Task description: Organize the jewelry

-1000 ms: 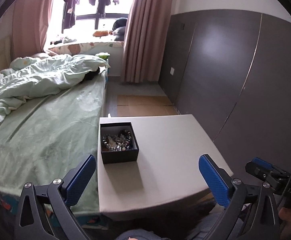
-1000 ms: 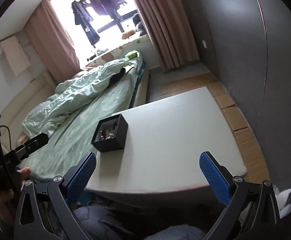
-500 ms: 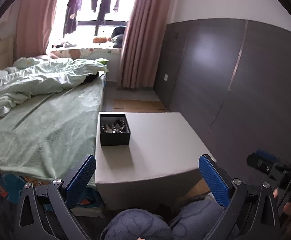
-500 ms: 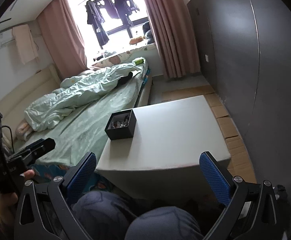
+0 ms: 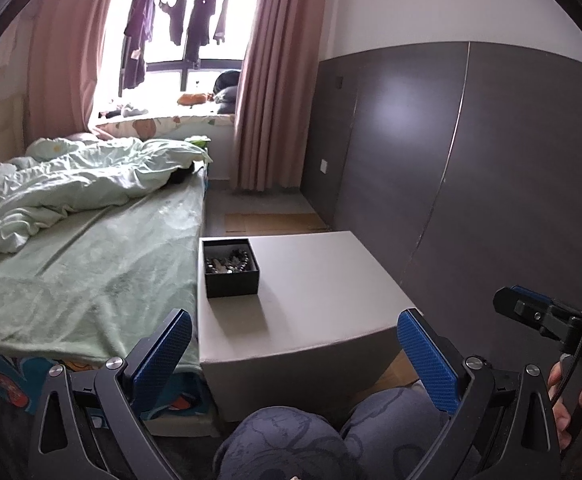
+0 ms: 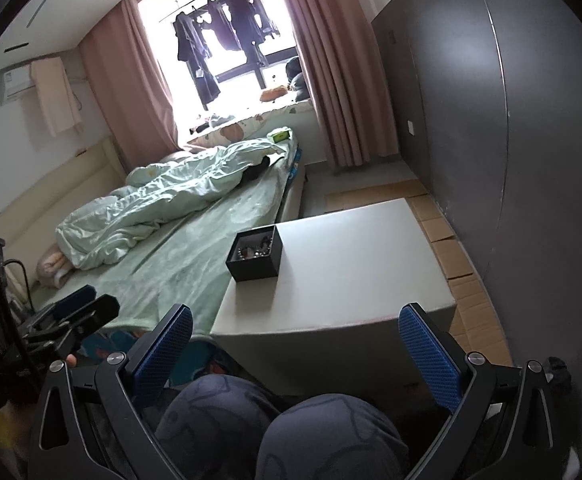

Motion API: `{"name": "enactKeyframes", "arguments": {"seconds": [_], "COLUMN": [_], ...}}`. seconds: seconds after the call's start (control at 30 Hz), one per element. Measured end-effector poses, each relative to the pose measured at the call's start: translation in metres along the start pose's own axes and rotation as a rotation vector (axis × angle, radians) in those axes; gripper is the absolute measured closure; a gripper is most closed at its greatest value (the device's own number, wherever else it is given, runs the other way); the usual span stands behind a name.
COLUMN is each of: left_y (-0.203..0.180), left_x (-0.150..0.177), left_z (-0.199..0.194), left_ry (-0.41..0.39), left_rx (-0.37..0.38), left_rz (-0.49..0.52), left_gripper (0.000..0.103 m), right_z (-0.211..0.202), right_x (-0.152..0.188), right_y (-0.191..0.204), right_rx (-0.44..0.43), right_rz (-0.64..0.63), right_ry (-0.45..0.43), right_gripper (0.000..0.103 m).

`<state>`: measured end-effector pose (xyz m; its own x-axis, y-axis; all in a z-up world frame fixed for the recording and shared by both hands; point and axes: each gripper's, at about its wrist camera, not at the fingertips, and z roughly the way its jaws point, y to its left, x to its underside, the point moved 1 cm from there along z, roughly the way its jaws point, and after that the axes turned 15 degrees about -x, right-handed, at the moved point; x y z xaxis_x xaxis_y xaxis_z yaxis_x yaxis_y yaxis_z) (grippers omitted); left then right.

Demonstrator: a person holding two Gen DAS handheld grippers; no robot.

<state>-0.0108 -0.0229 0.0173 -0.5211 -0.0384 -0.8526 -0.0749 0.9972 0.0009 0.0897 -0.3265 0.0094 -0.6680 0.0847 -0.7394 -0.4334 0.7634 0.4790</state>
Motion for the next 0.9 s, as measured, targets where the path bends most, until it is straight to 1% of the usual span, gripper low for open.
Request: {"name": "enactKeyframes", "arguments": {"seconds": [0.4, 0.5, 0.9], "left_y": [0.017, 0.017, 0.018], "left_x": [-0.002, -0.001, -0.002], "left_z": [-0.006, -0.007, -0.014], "left_ry": [-0.003, -0.001, -0.008], "left_rx": [-0.014, -0.020, -0.048], "left_rz": [-0.037, -0.038, -0.040], "left_gripper": [0.000, 0.000, 0.000], "right_z": [-0.001, -0.001, -0.002], "right_x": [0.004, 0.002, 0.001], "right_y": [0.016, 0.017, 0.025], "right_rx": [-0.008, -0.040, -0.031], "right_rz": [-0.028, -0.015, -0.030], "right_ry": [0.000, 0.008, 0.008], "right_gripper": [0.000, 0.000, 0.000]}}
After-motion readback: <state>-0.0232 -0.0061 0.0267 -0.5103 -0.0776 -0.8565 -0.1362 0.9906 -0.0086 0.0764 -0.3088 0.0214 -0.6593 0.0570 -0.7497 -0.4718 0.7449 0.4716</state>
